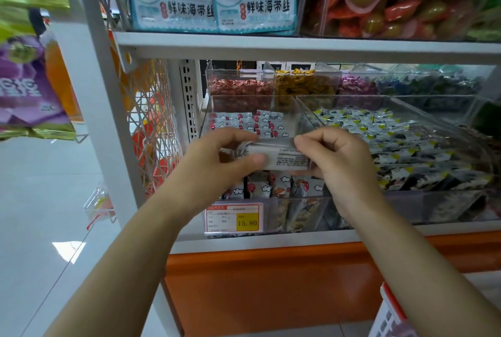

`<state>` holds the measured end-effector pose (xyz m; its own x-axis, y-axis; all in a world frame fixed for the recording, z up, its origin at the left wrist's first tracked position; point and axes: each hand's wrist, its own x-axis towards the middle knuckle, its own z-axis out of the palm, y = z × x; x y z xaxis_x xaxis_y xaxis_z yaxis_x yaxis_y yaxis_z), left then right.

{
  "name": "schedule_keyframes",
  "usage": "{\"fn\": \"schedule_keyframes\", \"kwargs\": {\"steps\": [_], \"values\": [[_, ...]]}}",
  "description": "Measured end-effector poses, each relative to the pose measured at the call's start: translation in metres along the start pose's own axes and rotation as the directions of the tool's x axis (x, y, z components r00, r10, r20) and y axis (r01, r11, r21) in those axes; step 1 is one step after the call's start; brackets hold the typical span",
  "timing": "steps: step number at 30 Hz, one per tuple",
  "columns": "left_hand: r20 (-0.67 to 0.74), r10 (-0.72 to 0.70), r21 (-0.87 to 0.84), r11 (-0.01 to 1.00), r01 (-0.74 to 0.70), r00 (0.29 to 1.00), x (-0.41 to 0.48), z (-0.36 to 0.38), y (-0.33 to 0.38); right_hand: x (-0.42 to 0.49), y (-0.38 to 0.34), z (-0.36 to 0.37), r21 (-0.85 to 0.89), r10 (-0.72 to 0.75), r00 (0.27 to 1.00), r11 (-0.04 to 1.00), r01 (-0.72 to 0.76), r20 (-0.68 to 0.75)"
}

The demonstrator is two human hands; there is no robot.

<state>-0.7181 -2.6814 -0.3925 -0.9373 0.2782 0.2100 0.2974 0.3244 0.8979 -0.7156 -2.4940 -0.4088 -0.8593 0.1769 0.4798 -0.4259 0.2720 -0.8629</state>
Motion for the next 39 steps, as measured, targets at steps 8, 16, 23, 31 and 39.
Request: {"fn": "schedule_keyframes", "kwargs": {"steps": [8, 16, 23, 31, 39], "values": [[-0.012, -0.004, -0.086, 0.996, 0.003, 1.0, 0.002, -0.002, -0.004, 0.006, -0.006, -0.015, 0.182, 0.131, 0.959, 0.967, -0.18, 0.252], [-0.164, 0.057, -0.115, 0.99, -0.077, 0.985, 0.009, 0.013, -0.006, 0.003, 0.0, -0.013, 0.225, 0.098, 0.956, 0.96, -0.164, 0.277], [-0.296, 0.11, 0.135, 0.988, -0.073, 0.949, 0.026, 0.033, -0.005, 0.008, 0.003, -0.023, 0.036, -0.033, 0.995, 0.999, 0.036, -0.092], [0.197, 0.075, 0.77, 0.606, -0.202, 0.977, 0.045, 0.047, -0.027, 0.013, 0.014, -0.032, -0.098, -0.058, 0.965, 0.995, 0.034, -0.254], [0.2, 0.067, 0.802, 0.561, -0.203, 0.978, 0.044, 0.049, -0.029, 0.012, 0.012, -0.026, -0.27, -0.139, 0.971, 0.959, 0.083, -0.196]]}}
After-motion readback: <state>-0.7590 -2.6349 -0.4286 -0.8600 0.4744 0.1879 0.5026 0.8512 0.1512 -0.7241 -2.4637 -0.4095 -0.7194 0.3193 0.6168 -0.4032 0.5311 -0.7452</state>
